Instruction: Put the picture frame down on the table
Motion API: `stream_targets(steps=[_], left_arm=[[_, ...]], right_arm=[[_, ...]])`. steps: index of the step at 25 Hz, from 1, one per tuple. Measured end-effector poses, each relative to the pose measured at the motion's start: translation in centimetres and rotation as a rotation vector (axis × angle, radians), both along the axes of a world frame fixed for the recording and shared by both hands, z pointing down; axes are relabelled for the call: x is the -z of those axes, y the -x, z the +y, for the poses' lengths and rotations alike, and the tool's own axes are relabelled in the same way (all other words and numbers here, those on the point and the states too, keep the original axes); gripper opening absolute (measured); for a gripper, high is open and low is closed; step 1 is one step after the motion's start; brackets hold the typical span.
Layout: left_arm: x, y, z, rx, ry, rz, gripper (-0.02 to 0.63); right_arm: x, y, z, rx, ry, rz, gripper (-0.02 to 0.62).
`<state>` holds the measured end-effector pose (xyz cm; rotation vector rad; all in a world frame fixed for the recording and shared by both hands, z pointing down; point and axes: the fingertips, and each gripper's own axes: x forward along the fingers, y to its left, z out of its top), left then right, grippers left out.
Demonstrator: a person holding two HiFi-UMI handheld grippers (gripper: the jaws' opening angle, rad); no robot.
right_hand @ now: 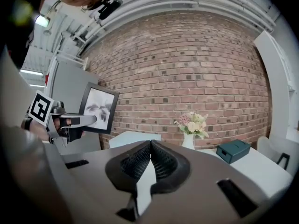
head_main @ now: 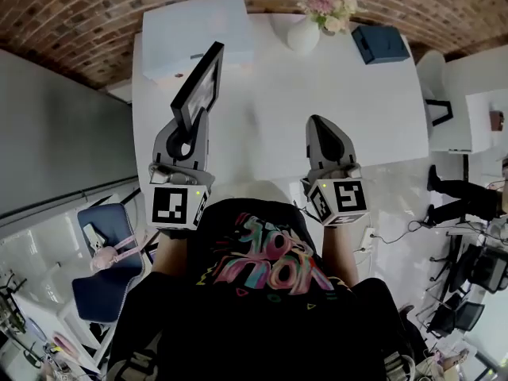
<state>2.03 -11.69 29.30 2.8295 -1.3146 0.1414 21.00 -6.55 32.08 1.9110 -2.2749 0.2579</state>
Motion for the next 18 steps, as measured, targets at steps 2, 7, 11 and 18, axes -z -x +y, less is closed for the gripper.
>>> stream_targets(steps=[2, 7, 11, 18], left_arm=[[0.3, -0.7, -1.5, 0.033, 0.003, -0.004, 0.029], [0.8, -1.4, -5.2, 0.123, 0.011, -0.004, 0.029], [0.7, -1.4, -6.5, 0.171, 0.025, -0.017, 0.029], [-0.1, 0.1, -6.8, 0.218, 0.046, -0.024, 0.029]], right_arm=[[0.5, -0.7, -2.4, 0.041, -0.005, 0.001, 0.018], [0.9, -1.4, -7.7, 0.147, -0.013, -0.009, 0.018], [0.7, -1.1, -10.4, 0.217, 0.003, -0.027, 0.018], [0.1, 0.5, -12.6, 0.271, 0.01, -0.036, 0.018]])
